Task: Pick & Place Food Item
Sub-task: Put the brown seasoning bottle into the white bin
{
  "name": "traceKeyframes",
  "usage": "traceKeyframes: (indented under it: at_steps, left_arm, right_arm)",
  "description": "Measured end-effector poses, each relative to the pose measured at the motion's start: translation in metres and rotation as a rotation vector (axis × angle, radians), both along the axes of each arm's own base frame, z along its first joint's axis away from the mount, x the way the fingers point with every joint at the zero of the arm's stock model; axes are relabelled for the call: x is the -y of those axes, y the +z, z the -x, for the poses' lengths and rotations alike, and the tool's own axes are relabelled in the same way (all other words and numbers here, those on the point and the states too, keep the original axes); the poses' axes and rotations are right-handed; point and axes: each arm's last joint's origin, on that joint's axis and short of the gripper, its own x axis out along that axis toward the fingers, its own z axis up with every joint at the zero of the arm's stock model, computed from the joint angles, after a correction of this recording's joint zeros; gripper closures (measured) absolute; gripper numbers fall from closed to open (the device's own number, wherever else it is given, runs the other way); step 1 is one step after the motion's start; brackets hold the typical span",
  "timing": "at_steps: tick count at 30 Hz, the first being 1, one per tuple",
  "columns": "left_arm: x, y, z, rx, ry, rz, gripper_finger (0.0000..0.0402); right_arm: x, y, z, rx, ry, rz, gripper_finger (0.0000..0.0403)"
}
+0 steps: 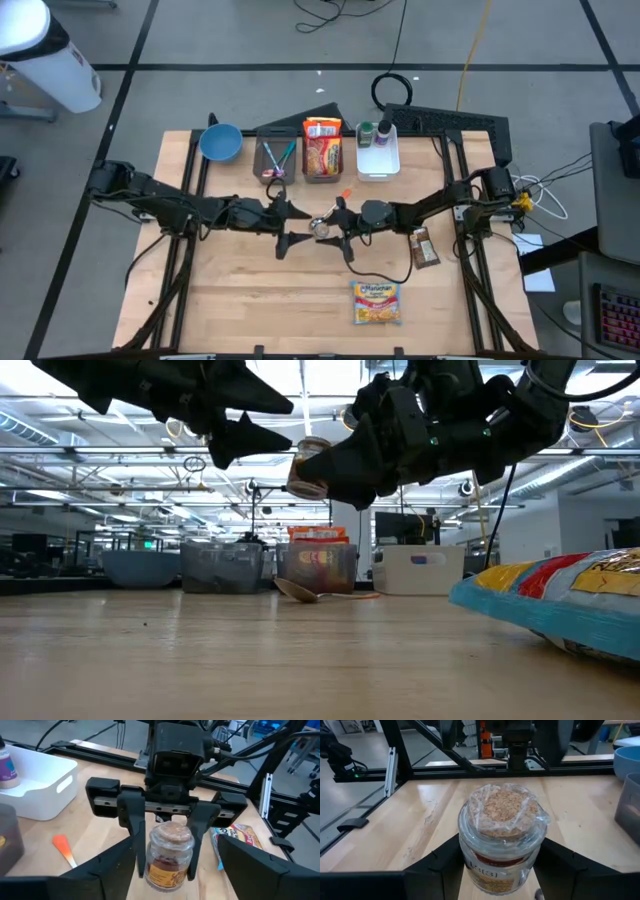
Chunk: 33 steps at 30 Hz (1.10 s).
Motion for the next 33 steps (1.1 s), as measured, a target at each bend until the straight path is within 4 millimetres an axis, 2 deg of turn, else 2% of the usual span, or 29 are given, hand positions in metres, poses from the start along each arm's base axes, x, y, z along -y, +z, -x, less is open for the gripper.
traceKeyframes:
  at_steps: [4, 10, 14, 18, 24, 33]
  left_arm:
    - [0.000, -0.003, -0.002, -0.002, 0.010, 0.006, 0.0102]
    - [0.002, -0.018, -0.012, -0.021, 0.016, 0.033, 0.0101]
    - [0.003, -0.019, -0.019, 0.048, 0.001, 0.032, 0.0101]
    - [0.003, -0.024, -0.021, 0.044, 0.006, 0.016, 0.0101]
    - [0.005, -0.019, -0.027, 0.049, 0.016, -0.010, 0.0101]
    - [0.009, -0.016, -0.054, 0.011, 0.037, -0.103, 0.0101]
  right_arm:
    - [0.000, 0.005, 0.001, 0.022, 0.001, 0.007, 0.0214]
    - [0.001, 0.018, 0.004, 0.048, 0.004, 0.036, 0.0214]
    - [0.002, 0.019, 0.005, 0.035, 0.000, 0.046, 0.0214]
    - [0.002, 0.018, 0.005, 0.030, -0.001, 0.047, 0.0214]
    - [0.003, 0.018, 0.005, 0.029, -0.031, 0.052, 0.0214]
    - [0.003, 0.017, 0.006, 0.018, -0.034, 0.050, 0.0214]
